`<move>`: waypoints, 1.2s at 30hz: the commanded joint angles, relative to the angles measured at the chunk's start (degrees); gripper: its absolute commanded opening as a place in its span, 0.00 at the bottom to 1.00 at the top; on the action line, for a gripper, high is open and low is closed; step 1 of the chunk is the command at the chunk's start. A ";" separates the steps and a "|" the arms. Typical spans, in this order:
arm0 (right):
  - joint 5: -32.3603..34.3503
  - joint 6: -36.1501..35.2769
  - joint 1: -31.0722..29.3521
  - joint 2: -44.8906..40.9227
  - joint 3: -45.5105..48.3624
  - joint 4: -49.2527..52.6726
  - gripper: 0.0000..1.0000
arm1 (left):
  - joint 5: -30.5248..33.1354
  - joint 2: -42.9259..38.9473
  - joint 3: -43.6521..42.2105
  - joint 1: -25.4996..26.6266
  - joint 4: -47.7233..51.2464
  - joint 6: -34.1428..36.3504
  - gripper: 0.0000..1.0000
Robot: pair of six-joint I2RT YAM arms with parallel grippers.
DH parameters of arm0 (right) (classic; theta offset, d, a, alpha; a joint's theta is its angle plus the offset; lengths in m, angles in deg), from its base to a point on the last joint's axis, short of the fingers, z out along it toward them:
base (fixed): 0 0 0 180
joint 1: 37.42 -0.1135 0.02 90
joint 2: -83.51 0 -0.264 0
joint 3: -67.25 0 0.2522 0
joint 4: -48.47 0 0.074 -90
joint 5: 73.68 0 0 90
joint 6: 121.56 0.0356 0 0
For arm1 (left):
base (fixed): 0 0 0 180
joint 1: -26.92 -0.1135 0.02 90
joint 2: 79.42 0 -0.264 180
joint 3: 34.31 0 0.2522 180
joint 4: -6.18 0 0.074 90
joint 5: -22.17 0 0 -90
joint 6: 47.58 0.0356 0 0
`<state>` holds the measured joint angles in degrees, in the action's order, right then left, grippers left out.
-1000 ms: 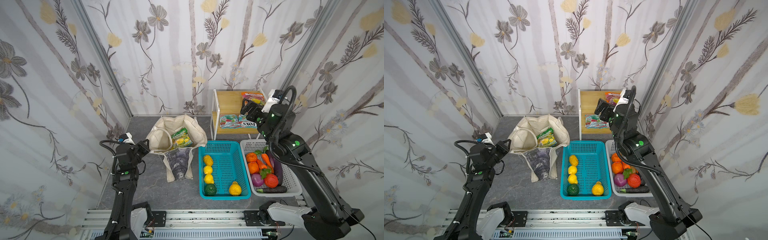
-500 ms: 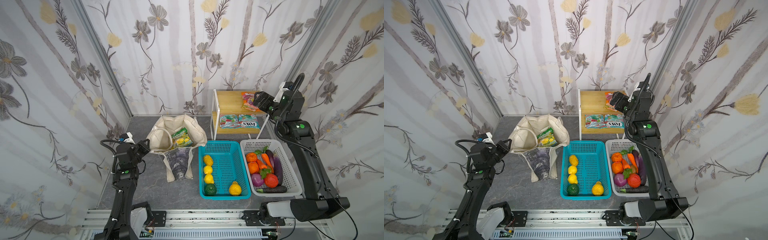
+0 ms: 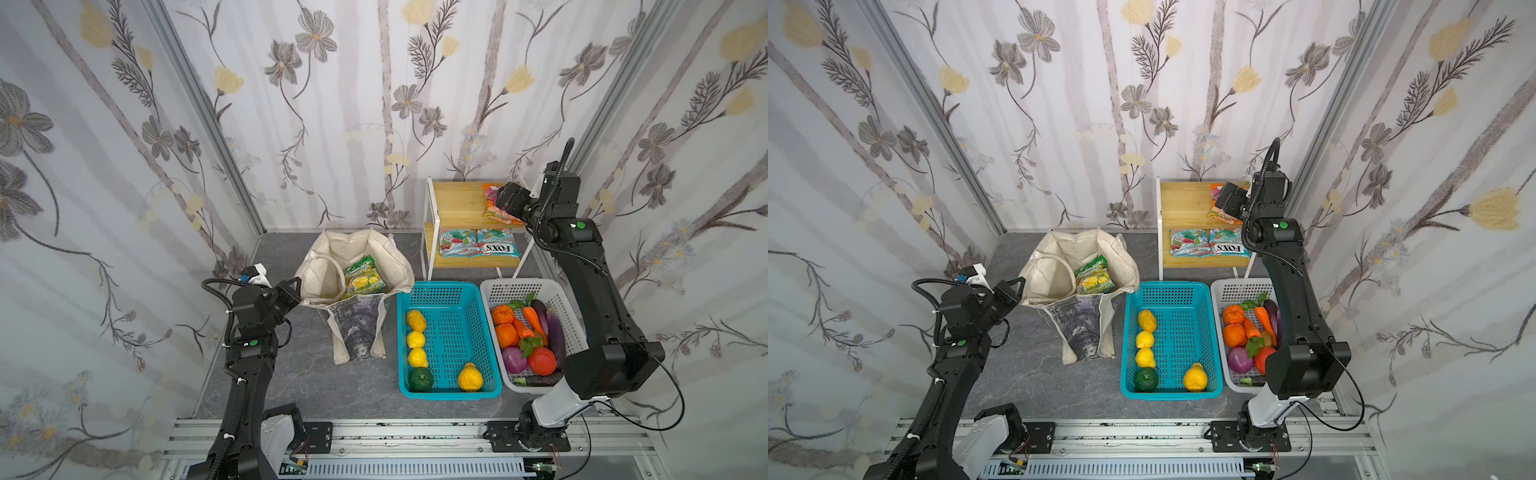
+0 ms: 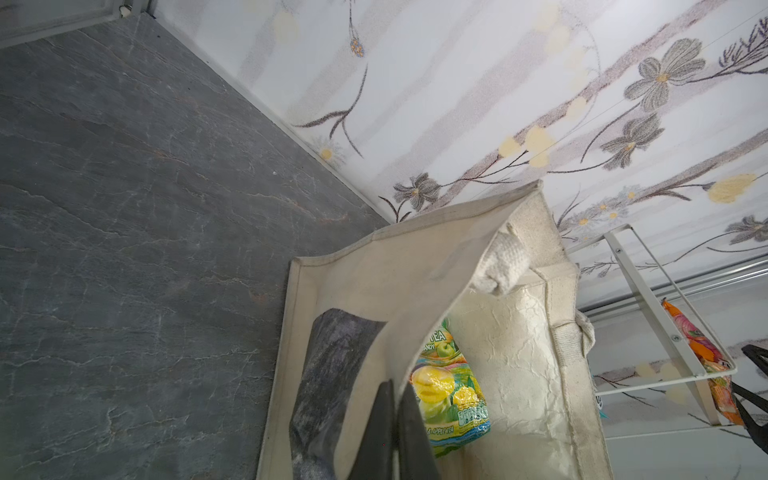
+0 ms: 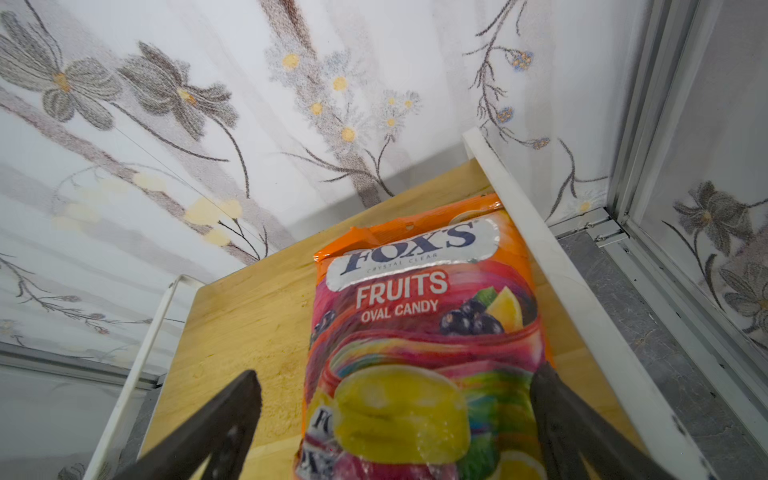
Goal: Place the food into the grocery bag and tie it
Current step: 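Move the right gripper back toward the candy shelf, then lower the right gripper onto the orange Fox's Fruits packet on the shelf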
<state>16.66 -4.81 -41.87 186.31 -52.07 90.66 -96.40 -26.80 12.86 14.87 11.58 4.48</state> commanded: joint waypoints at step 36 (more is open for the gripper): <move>-13.16 6.07 4.14 -13.56 11.52 -5.71 0.89 | -2.10 0.57 -1.06 -0.60 -3.77 -1.88 0.00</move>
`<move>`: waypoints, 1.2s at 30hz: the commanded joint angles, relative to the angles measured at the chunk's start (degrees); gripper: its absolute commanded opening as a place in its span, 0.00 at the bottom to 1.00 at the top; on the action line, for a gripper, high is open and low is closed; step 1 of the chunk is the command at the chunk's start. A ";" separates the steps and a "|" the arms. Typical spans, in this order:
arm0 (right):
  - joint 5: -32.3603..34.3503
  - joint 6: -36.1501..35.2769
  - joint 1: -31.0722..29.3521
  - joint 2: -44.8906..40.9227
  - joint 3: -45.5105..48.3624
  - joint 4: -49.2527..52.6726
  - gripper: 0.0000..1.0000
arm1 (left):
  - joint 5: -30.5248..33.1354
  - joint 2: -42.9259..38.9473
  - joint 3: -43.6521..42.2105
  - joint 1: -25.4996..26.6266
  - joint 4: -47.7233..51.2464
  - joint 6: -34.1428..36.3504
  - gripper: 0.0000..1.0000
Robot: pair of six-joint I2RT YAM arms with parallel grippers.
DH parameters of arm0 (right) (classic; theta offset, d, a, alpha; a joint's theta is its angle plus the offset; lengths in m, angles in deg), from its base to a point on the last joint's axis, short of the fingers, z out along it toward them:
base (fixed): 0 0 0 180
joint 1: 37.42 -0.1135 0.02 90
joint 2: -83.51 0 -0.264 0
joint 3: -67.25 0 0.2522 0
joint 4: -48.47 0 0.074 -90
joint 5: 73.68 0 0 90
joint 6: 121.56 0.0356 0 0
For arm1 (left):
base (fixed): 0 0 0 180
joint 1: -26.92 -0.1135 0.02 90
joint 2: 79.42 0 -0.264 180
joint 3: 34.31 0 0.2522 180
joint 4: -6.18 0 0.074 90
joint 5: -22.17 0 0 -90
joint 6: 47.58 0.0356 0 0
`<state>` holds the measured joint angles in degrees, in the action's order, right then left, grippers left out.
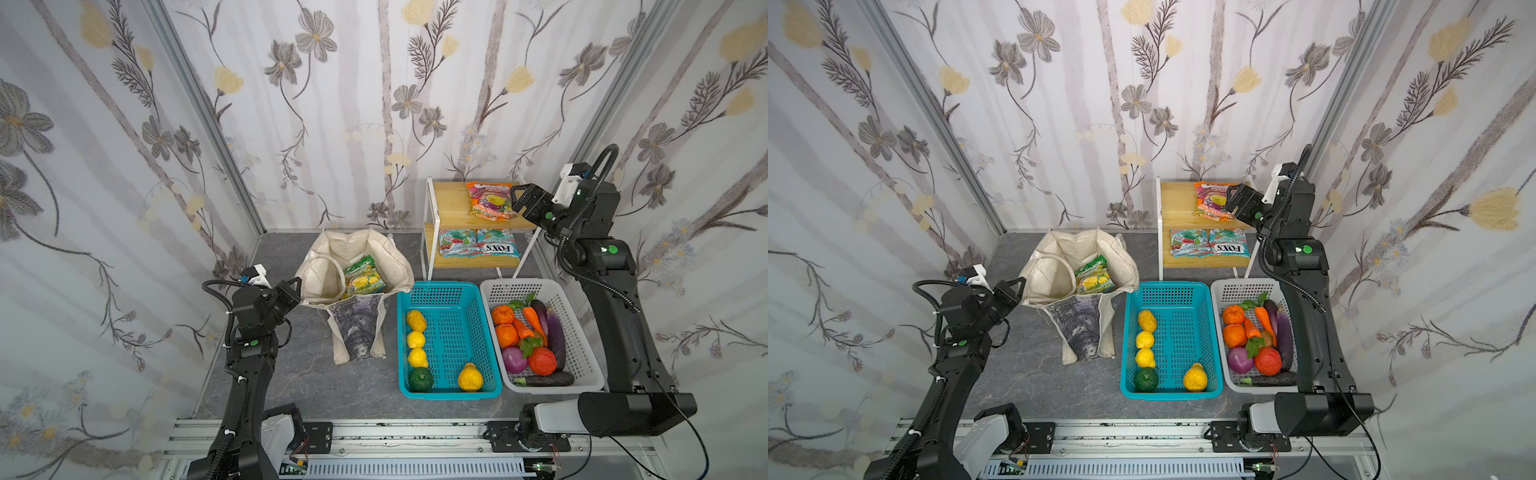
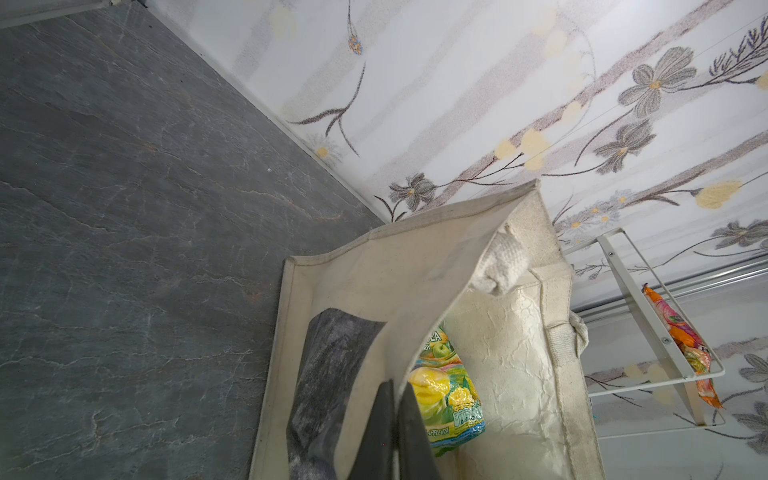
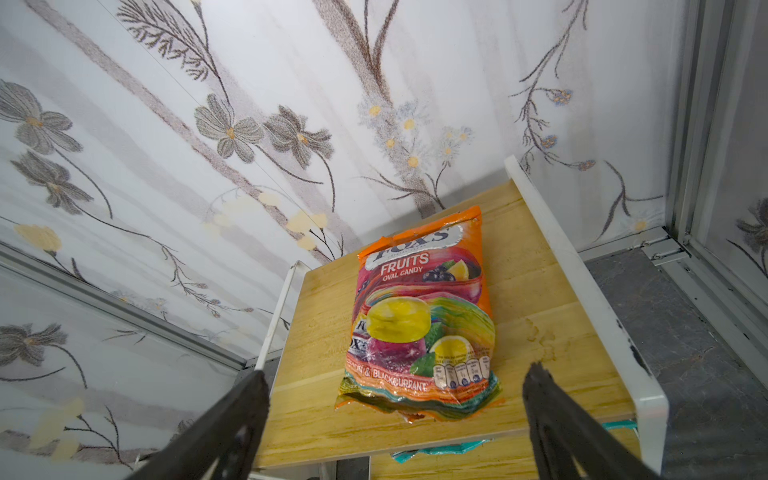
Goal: Place the food into the grocery bag and tie it
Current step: 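Lower the right gripper onto the orange Fox's Fruits packet on the shelf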
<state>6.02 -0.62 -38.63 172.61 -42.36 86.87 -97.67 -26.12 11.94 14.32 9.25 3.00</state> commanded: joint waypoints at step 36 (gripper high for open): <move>-10.13 5.01 3.44 6.08 6.69 -7.99 0.04 | -1.18 0.12 -0.35 -0.23 -1.78 -0.83 0.00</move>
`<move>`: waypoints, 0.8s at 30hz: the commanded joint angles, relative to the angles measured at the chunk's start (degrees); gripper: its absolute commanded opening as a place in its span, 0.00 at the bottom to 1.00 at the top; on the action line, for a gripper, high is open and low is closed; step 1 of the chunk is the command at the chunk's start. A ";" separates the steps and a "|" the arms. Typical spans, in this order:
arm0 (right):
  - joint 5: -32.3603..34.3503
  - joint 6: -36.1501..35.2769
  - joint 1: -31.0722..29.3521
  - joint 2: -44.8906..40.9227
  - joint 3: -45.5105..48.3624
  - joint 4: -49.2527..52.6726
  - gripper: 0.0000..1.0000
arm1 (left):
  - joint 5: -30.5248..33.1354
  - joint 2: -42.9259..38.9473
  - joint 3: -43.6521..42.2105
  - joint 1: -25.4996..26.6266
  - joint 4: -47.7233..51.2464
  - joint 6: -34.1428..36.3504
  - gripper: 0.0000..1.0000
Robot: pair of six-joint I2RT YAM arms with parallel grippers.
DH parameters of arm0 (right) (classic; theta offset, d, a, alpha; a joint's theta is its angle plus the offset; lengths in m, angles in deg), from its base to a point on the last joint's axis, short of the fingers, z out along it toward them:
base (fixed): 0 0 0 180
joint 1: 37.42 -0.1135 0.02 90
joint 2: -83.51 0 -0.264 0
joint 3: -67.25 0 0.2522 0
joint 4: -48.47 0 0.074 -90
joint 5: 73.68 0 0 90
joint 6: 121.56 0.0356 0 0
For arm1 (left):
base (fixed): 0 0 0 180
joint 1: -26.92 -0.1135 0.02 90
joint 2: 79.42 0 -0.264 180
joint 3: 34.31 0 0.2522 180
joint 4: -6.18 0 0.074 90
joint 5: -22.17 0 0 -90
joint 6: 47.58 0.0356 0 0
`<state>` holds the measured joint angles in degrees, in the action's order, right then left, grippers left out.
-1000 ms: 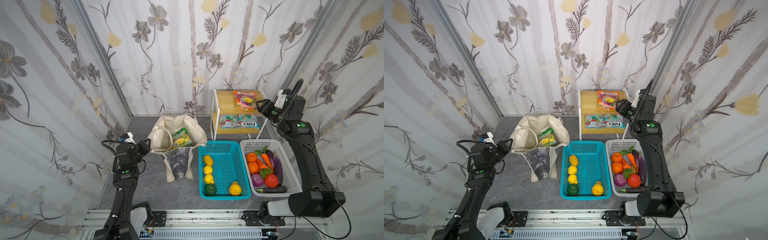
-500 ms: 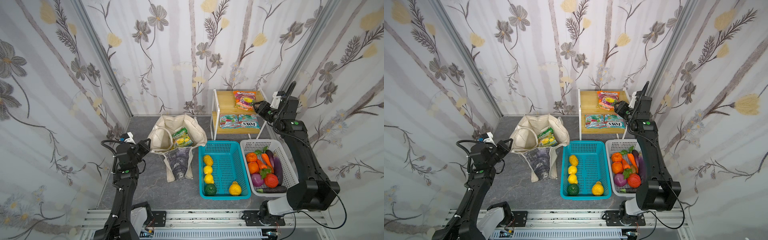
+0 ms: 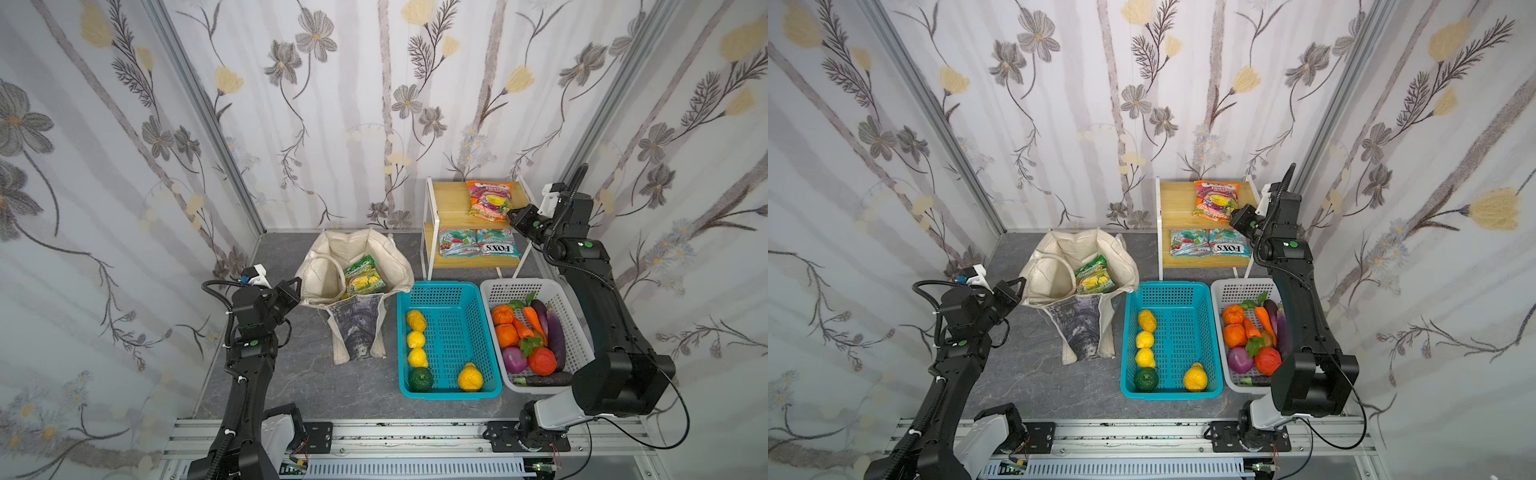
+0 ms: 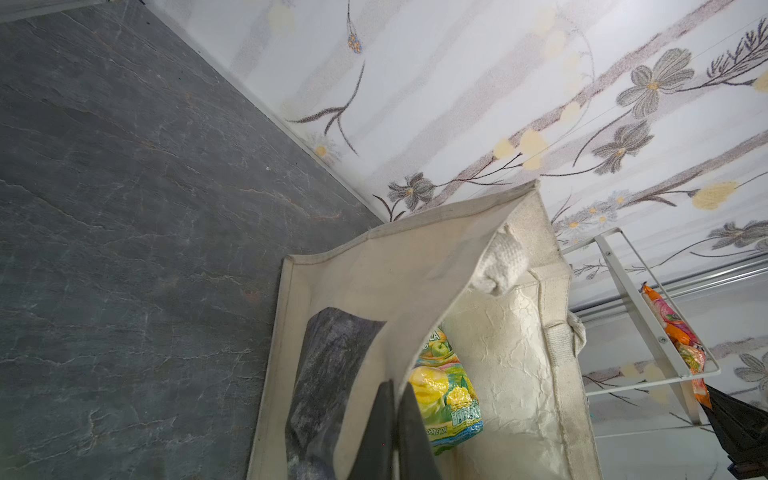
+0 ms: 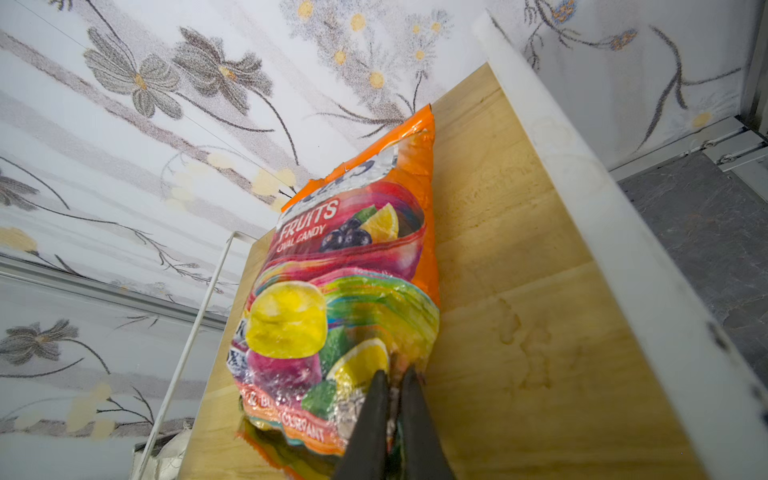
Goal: Place the food into the grocery bag and tie it
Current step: 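Lower the right gripper onto the orange Fox's Fruits packet on the shelf, then close the right gripper on the Fox's Fruits packet and lift it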
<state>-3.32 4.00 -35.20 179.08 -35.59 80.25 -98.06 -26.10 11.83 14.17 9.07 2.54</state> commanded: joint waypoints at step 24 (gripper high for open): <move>1.90 -1.55 -9.92 -13.83 -6.63 1.91 0.00 | -0.95 -0.19 -0.39 -0.08 -1.78 -0.55 0.00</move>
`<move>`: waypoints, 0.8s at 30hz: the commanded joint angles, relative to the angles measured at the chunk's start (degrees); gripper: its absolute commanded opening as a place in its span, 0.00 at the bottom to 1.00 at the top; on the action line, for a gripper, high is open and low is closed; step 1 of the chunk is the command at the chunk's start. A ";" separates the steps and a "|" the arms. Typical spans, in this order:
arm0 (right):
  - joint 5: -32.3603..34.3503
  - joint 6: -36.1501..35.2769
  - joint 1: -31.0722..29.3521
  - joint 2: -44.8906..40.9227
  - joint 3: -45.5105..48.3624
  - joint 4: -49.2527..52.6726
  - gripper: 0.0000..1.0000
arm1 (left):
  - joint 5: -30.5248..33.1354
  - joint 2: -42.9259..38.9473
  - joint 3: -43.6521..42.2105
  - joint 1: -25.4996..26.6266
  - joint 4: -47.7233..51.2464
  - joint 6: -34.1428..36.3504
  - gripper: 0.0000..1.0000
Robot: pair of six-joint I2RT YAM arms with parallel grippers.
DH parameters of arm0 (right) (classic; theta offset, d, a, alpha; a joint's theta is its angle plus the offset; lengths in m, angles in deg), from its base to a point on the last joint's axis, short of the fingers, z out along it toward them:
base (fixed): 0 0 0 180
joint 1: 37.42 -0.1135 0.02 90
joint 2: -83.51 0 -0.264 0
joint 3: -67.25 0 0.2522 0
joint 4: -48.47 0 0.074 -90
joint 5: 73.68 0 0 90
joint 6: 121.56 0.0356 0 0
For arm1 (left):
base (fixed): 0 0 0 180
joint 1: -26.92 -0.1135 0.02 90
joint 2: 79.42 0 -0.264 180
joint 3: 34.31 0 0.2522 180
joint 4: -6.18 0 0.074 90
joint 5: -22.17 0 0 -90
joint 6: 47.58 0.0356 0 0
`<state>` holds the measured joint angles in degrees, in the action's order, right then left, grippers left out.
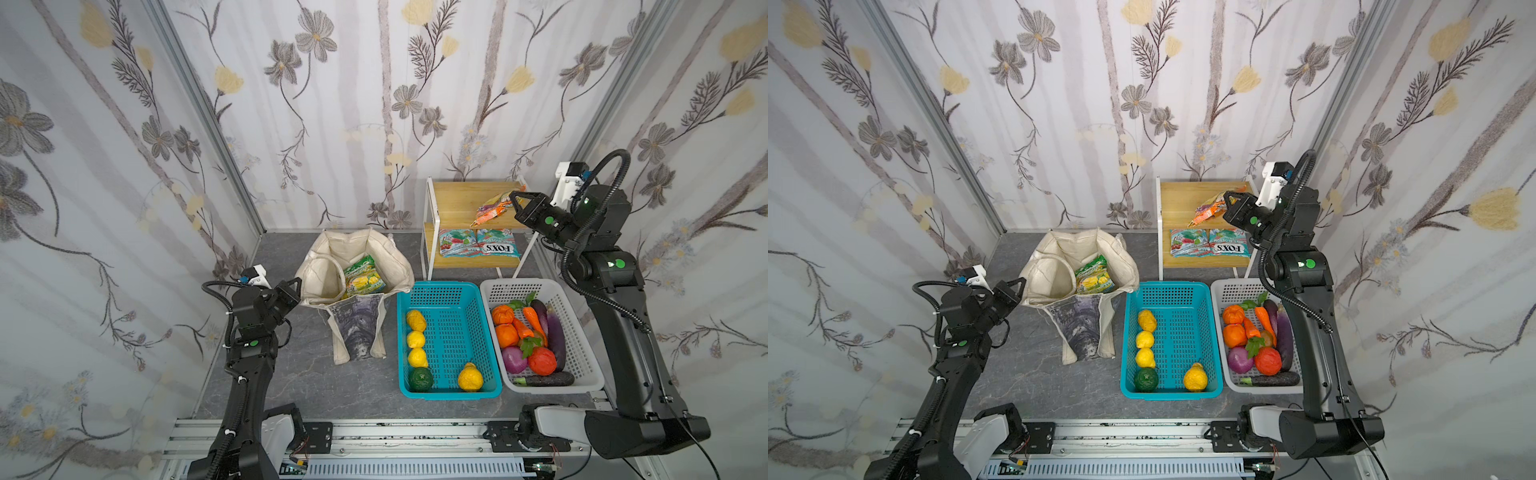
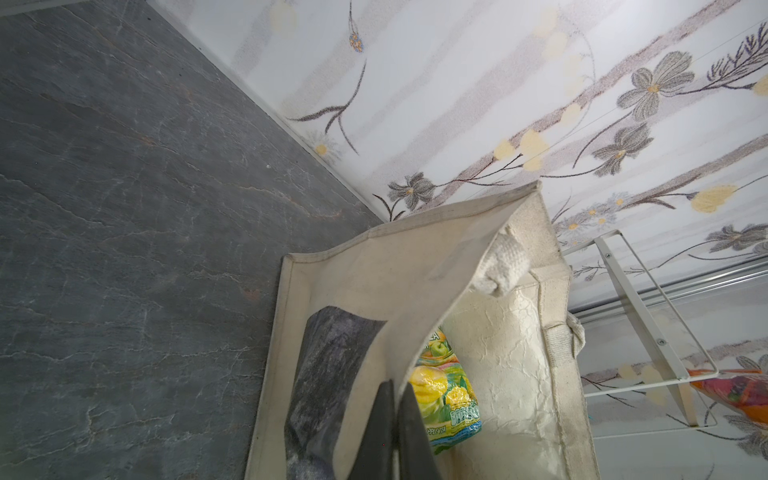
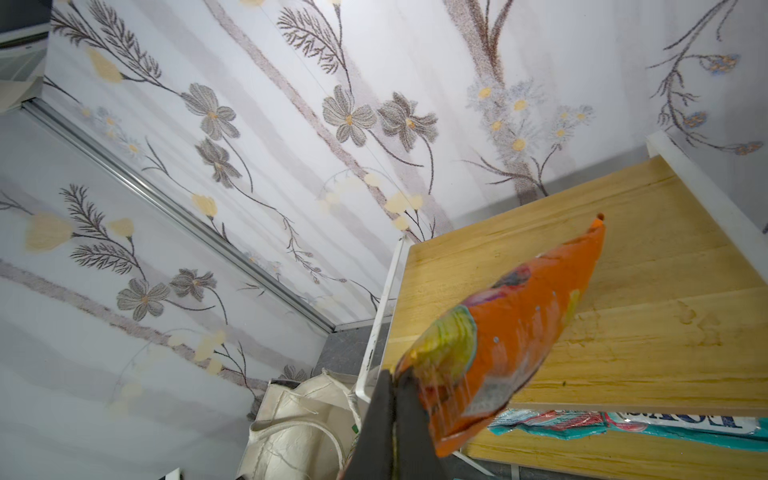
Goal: Place the food into the grocery bag and tie it
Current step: 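Close the right gripper on the Fox's Fruits packet and lift it, then carry the Fox's Fruits packet with the right gripper into the bag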
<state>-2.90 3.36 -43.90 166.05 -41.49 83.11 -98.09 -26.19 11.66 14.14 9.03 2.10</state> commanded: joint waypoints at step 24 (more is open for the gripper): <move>16.21 -2.57 -36.80 13.79 -12.79 -0.57 0.00 | -1.03 -0.15 -0.30 -0.06 -1.91 -0.46 0.00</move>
<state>9.84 2.47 -78.15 176.98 -51.61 83.16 -98.35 -26.45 11.46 14.14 8.94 1.93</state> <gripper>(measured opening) 0.050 0.051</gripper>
